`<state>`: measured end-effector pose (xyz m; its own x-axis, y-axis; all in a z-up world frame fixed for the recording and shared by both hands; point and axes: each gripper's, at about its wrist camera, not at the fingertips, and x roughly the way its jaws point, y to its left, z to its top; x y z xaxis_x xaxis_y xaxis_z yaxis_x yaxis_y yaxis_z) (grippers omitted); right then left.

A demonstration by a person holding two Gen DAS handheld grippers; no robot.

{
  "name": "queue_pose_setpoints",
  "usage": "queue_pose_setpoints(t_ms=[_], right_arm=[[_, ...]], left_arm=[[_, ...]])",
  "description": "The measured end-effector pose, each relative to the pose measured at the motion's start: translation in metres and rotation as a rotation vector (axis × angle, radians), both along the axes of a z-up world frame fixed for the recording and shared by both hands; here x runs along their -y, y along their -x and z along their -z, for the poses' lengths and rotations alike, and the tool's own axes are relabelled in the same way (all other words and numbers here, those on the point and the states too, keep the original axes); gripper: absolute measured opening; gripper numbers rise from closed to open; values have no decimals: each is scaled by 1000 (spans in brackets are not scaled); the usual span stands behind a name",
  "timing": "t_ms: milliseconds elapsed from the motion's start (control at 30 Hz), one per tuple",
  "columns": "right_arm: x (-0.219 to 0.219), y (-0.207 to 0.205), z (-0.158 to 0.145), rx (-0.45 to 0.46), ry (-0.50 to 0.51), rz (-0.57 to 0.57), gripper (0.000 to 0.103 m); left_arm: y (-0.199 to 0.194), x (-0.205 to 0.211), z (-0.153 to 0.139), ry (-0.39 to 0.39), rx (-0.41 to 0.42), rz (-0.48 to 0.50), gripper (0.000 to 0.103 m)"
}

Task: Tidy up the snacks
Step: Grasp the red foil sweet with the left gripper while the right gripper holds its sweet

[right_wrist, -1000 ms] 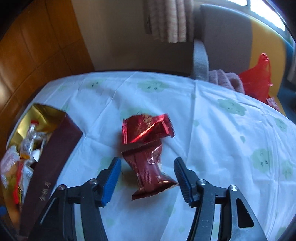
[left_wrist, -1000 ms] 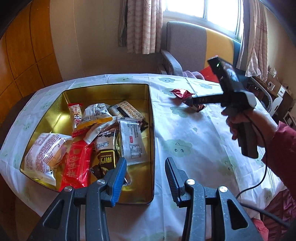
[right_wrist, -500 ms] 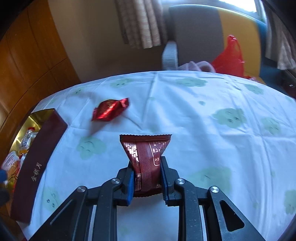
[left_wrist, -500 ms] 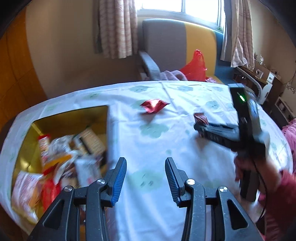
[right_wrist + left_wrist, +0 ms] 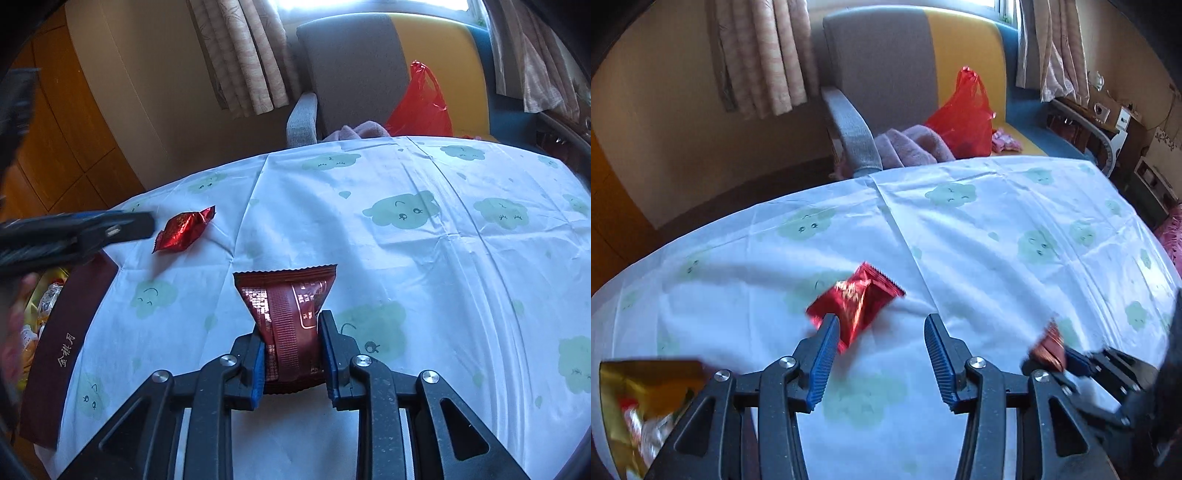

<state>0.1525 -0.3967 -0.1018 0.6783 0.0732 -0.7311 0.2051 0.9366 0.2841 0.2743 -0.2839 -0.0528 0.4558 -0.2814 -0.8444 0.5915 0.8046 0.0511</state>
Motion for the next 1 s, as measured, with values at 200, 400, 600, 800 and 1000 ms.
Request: queue_pose_setpoints(t_ms=[200, 400, 600, 800, 1000], right_arm=[[5, 2, 2, 12, -39, 2, 26], [8, 4, 4, 24, -69, 4, 26], [8, 4, 3, 26, -69, 4, 26], [9, 4, 3, 26, -70, 4, 26], [9, 4, 3, 26, -71, 4, 26]], left_arm=[[-41, 18, 30, -76, 6, 31, 49], [-29, 7, 38, -3, -72, 34, 49], [-14, 0, 36, 68, -78, -28, 49], [4, 1, 30, 94, -52, 14, 53], [15, -3, 35, 126, -77, 23, 64]])
